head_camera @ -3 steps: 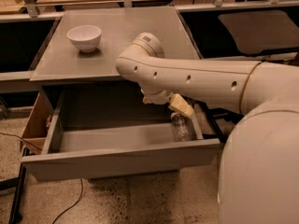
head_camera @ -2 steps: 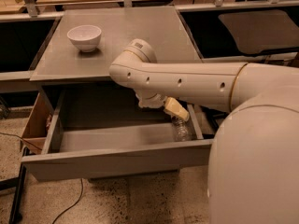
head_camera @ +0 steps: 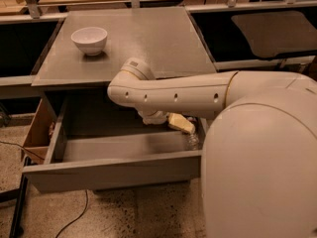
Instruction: Pick water bottle from top drawer and place on counter
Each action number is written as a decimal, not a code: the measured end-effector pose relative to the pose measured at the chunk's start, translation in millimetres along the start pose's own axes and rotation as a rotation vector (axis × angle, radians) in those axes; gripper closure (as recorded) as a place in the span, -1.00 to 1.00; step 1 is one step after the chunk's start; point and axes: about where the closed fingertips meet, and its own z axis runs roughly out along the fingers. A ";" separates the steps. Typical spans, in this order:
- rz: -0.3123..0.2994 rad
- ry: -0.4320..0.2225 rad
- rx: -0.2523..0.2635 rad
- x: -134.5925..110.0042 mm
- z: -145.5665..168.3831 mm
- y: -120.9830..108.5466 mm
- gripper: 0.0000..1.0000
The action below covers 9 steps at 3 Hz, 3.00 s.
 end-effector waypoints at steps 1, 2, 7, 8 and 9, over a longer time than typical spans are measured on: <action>-0.032 0.022 -0.017 -4.5 8.2 0.5 -1.00; -0.042 0.043 -0.027 -3.6 13.7 4.5 -0.70; -0.065 0.081 -0.059 19.7 14.8 16.7 -0.76; -0.066 0.073 -0.051 26.1 24.0 14.3 -0.48; -0.065 0.062 -0.042 30.5 33.6 12.6 -0.48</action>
Offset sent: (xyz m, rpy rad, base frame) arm -0.0024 -0.0126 -0.0127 -0.0785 -0.0201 0.0544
